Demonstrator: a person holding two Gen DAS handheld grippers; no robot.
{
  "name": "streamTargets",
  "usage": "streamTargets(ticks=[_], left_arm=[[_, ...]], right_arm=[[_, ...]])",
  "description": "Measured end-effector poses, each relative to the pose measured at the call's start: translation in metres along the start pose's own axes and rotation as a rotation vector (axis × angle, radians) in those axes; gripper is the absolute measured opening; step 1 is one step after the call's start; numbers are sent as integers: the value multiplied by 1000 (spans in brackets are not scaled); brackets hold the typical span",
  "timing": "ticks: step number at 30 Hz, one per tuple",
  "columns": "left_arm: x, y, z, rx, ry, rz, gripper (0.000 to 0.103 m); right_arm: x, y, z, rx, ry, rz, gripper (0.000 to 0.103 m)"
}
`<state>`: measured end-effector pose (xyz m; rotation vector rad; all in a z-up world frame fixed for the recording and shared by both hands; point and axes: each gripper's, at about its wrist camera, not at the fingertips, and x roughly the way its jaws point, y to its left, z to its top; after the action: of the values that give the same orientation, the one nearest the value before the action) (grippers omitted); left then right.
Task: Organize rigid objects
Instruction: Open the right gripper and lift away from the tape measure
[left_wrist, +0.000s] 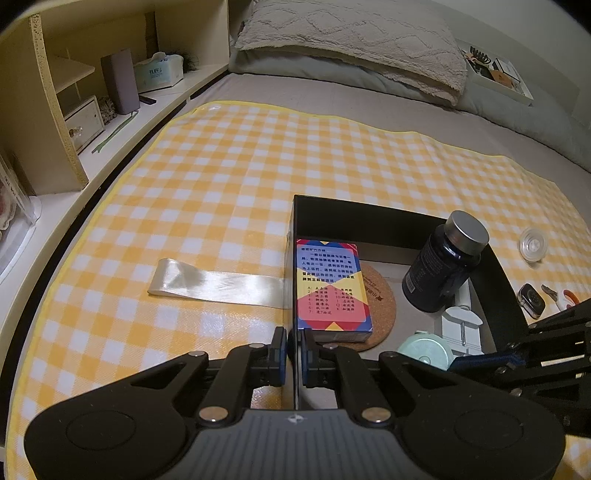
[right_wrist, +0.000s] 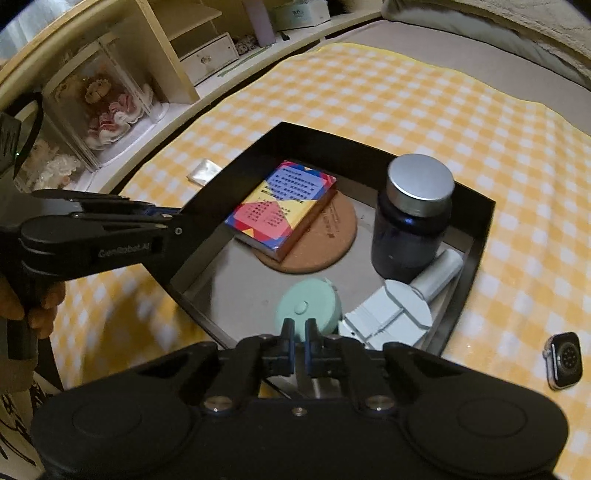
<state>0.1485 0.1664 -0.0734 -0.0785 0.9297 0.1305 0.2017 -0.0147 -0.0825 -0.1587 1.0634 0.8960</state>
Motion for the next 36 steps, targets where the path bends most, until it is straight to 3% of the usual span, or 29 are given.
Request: streamTargets(ticks=[9, 15, 22, 29, 36], left_arm=[[0, 0, 0, -1, 2, 1, 7], [1, 0, 0, 1, 1, 0, 7], [1, 0, 0, -2, 2, 2, 7], [2, -1, 0, 4, 0, 9, 7], [2, -3, 1, 9, -1, 19, 7]], right_arm=[[11, -3, 1, 22, 7, -39, 6], [-6, -4, 5, 33, -48, -30, 11], [-33, -2, 0, 45, -110, -18, 29], [-65, 5, -9, 27, -194, -26, 63], [-91, 2, -20, 20, -271, -63, 86]])
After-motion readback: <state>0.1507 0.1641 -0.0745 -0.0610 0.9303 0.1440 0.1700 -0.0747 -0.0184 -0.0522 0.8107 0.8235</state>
